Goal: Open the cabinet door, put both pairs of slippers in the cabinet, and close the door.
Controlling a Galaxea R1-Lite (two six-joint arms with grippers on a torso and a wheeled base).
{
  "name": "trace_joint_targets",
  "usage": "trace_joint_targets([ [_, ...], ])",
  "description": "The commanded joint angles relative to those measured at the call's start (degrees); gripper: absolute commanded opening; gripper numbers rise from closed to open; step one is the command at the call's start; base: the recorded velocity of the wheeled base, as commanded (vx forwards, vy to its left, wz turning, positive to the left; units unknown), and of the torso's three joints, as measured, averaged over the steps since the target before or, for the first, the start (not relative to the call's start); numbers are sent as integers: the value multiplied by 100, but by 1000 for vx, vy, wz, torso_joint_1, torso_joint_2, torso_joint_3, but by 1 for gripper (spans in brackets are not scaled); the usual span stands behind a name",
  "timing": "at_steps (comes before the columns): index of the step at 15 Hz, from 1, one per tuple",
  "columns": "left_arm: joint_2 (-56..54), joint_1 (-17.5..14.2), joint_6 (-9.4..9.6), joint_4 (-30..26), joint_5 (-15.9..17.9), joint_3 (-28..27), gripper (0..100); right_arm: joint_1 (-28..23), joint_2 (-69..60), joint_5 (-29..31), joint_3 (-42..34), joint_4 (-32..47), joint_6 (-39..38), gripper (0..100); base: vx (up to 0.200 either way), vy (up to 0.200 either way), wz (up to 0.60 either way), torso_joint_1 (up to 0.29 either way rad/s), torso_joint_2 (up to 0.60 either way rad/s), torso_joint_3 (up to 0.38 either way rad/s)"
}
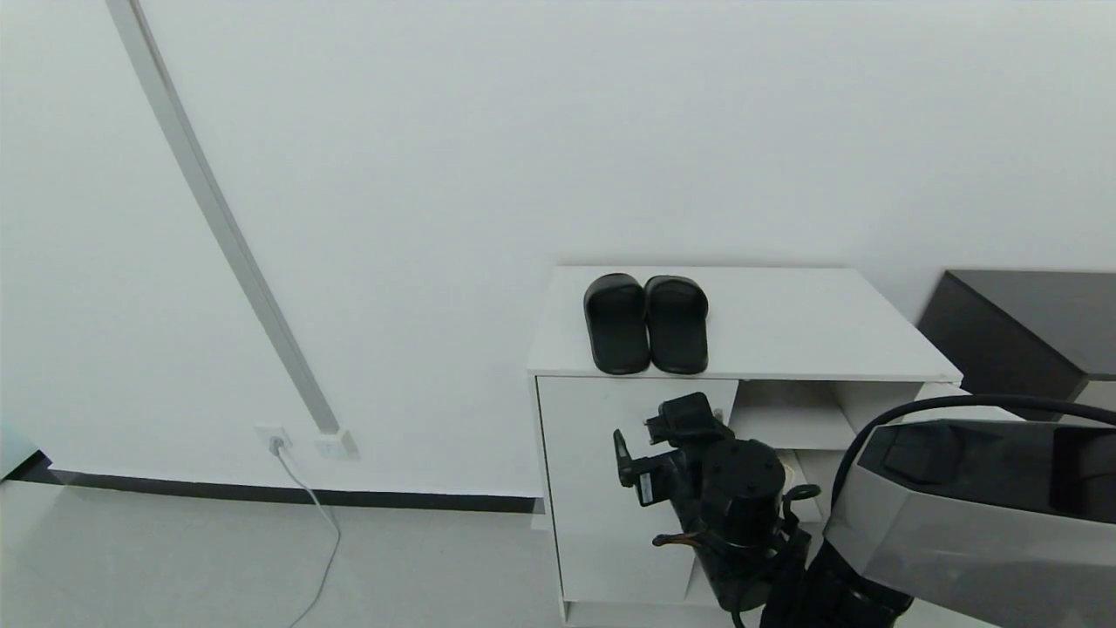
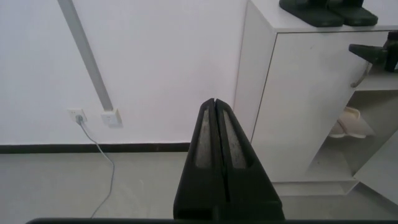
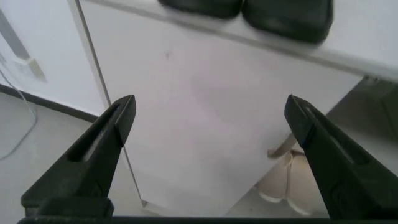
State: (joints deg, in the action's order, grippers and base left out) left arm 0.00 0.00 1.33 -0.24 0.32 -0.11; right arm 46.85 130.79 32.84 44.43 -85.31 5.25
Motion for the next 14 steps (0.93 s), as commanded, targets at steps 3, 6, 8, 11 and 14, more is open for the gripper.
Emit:
trace_joint_targets([
  [3,9,0,-45,-2,-5,2,0,-88,-493,-15,698,1315,-227,100,0,0,0,185,-401,-224],
  [6,9,0,-19,-2,3,2,0,-202,-1267,249,1937,4286,-1352,100,0,0,0,60,-132,-70],
  [8,9,0,-19,-2,3,2,0,-202,-1240,732,2430,4963,-1826,100,0,0,0,0,0,0],
  [11,0,0,-19,-2,3,2,0,-334,-1161,820,2500,4971,-1853,100,0,0,0,0,0,0],
  [14,9,0,-19,-2,3,2,0,-334,-1109,812,2500,4963,-1861,100,67,0,0,1,1,2],
])
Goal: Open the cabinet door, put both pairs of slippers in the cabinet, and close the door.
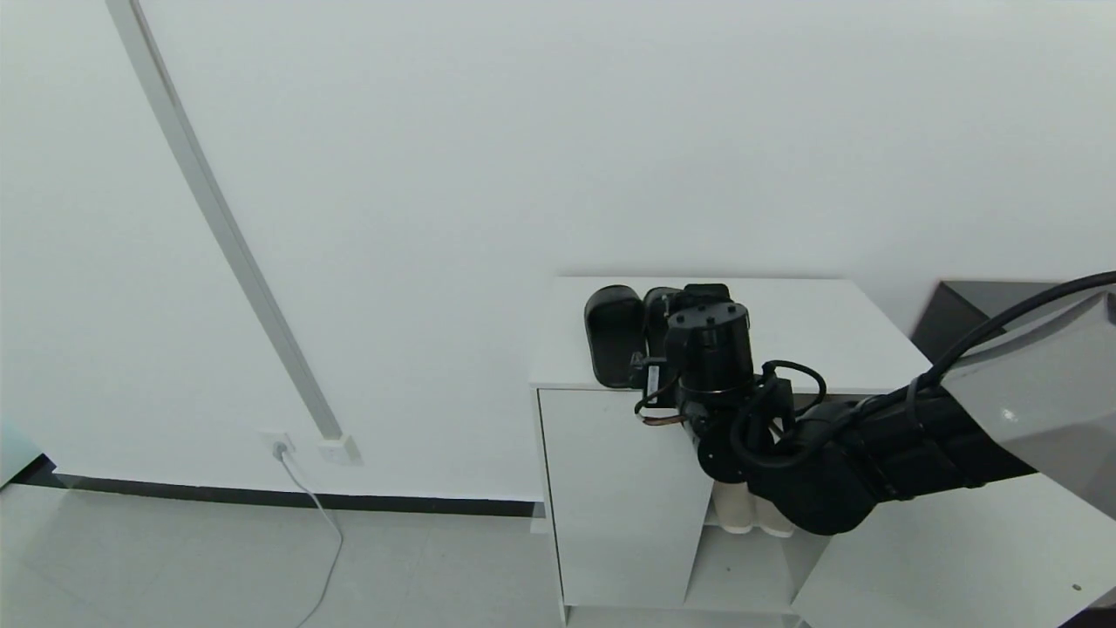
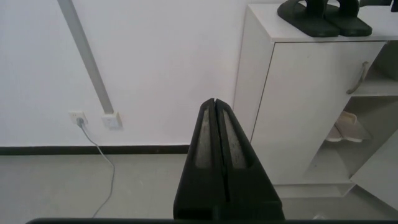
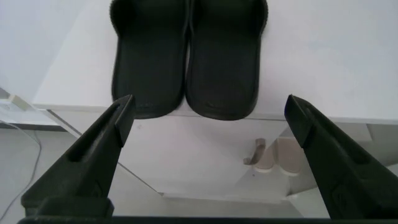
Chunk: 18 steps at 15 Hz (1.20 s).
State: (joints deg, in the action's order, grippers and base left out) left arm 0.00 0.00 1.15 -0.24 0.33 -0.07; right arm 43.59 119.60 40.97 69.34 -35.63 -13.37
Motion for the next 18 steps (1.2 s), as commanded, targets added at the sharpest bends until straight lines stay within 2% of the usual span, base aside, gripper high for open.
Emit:
trace_joint_targets([
  [1,9,0,0,-2,2,-1,0,-9,46,7,9,-14,1,100,200,0,0,7,2,2],
  [10,9,0,-9,-2,2,-1,0,-26,520,-2,80,-207,10,100,200,0,0,4,3,1],
  [18,9,0,-27,-2,2,-1,0,-264,1303,-98,827,-427,204,100,0,0,0,0,0,0],
])
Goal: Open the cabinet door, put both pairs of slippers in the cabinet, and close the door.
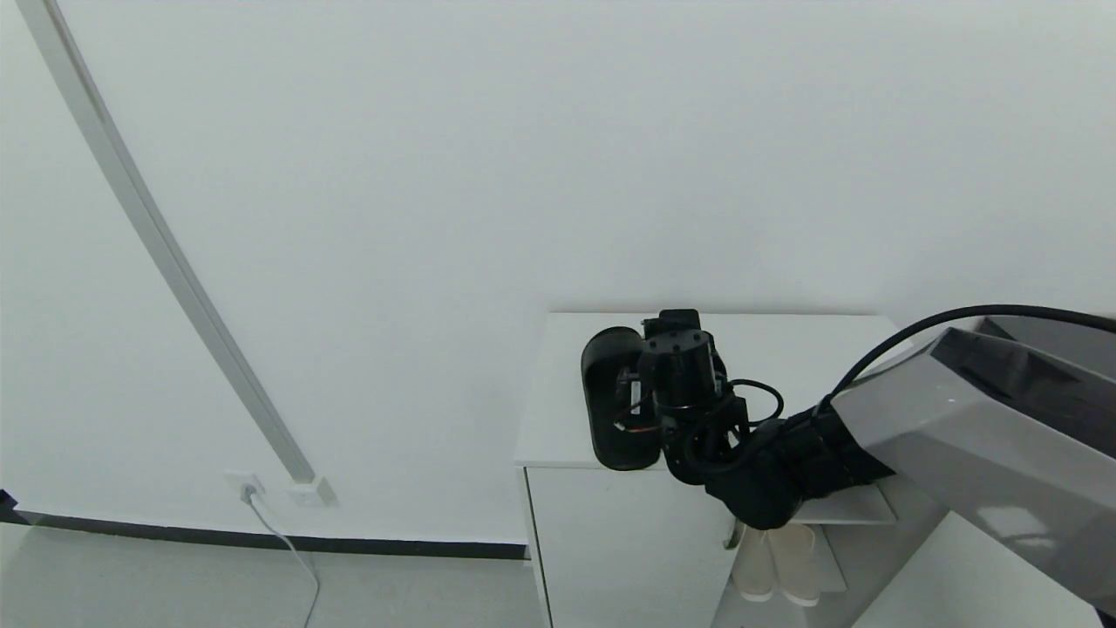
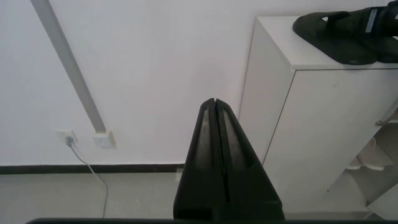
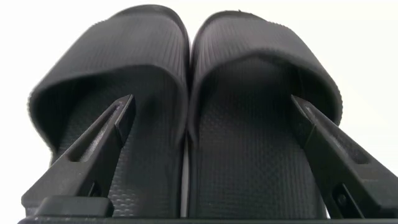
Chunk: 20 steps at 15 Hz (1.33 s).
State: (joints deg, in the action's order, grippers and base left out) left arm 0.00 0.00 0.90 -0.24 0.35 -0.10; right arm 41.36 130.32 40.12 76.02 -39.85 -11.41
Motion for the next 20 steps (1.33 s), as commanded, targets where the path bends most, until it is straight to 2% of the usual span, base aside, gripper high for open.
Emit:
trace_joint_targets([
  [1,9,0,-2,-2,0,1,0,-85,354,-13,334,4,16,100,0,0,0,0,0,0],
  [8,9,0,-2,-2,0,1,0,-243,908,-39,1055,-330,315,100,0,0,0,0,0,0],
  [9,9,0,6,-2,0,1,0,-252,934,-57,1064,-348,315,0,0,0,0,0,0,0],
  [16,0,0,-2,-2,-18,1,0,-216,811,-57,932,-392,315,0,0,0,0,0,0,0],
  [18,9,0,-11,-2,-18,1,0,-146,591,-66,642,-550,324,0,0,0,0,0,0,0],
  [20,0,0,-20,-2,-44,1,0,47,-59,-241,-210,-664,324,0,0,0,0,0,0,0],
])
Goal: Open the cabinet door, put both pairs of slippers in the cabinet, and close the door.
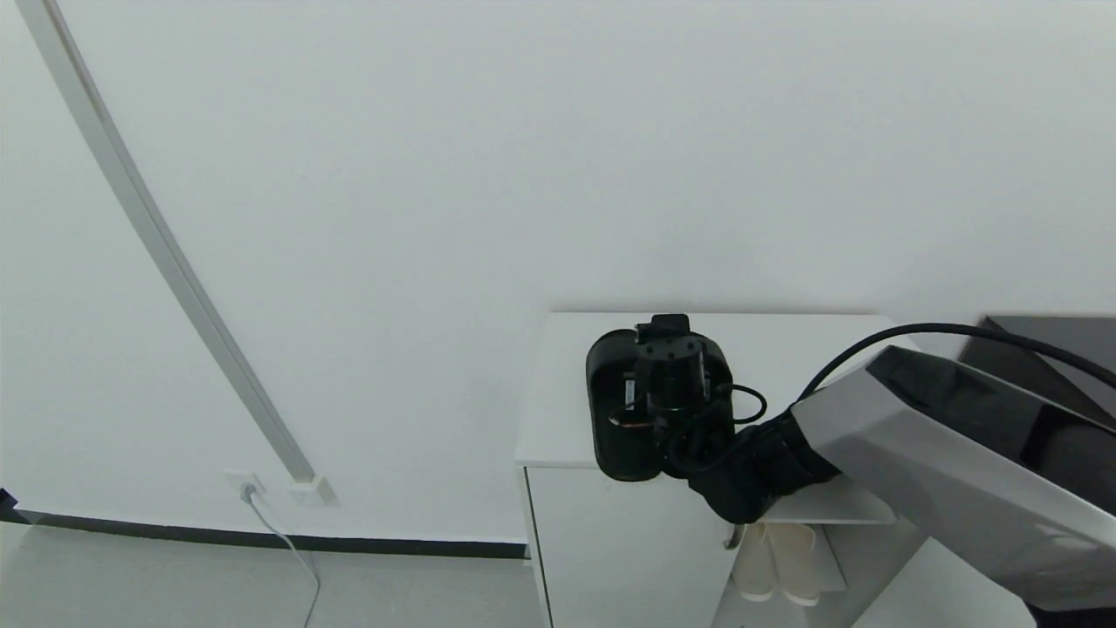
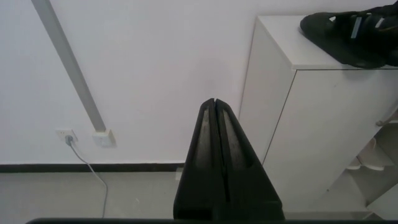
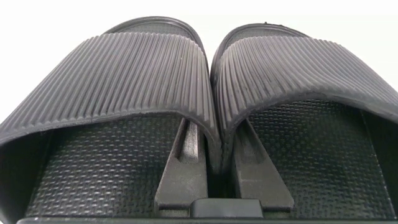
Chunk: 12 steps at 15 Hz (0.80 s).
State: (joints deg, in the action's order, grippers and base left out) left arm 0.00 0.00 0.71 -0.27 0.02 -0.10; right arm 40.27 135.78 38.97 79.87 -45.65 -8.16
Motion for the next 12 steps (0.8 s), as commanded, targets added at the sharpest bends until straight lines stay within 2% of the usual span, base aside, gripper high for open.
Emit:
trace_joint_targets([
  [1,9,0,0,0,-11,1,0,263,-1001,-399,-1105,-172,-2,0,0,0,0,0,0,0],
  [4,0,0,8,0,-11,1,0,579,-1924,-575,-2512,-436,-37,0,0,0,0,0,0,0],
  [5,0,0,8,0,-11,1,0,588,-2003,-575,-2661,-497,-37,0,0,0,0,0,0,0],
  [6,9,0,8,0,-11,1,0,746,-2433,-575,-3470,-849,-37,0,0,0,0,0,0,0],
  [7,9,0,8,0,-2,1,0,825,-2697,-584,-3874,-919,-28,0,0,0,0,0,0,0],
  [12,9,0,0,0,-2,1,0,869,-2679,-575,-3856,-919,-37,0,0,0,0,0,0,0],
])
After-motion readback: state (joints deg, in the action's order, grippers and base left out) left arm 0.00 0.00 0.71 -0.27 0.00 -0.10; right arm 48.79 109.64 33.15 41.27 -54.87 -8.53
